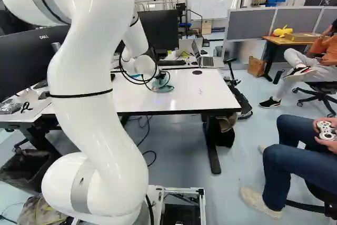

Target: Clean the table with the green towel

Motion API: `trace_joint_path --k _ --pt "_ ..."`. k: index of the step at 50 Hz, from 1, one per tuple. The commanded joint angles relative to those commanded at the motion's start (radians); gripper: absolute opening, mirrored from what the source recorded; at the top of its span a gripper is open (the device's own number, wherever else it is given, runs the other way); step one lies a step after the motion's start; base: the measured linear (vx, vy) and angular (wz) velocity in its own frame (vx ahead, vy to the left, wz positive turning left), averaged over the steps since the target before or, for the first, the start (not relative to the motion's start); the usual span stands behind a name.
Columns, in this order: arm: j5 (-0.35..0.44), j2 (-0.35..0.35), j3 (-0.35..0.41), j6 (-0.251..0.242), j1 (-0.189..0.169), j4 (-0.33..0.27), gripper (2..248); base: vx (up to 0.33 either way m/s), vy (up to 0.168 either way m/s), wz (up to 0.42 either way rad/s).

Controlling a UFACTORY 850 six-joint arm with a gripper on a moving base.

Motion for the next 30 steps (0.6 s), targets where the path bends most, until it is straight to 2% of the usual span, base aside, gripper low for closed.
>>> trace_joint_path --k 30 --pt "-0.194 0.094 0.035 0.0 0.016 0.0 38 0.0 0.0 0.0"
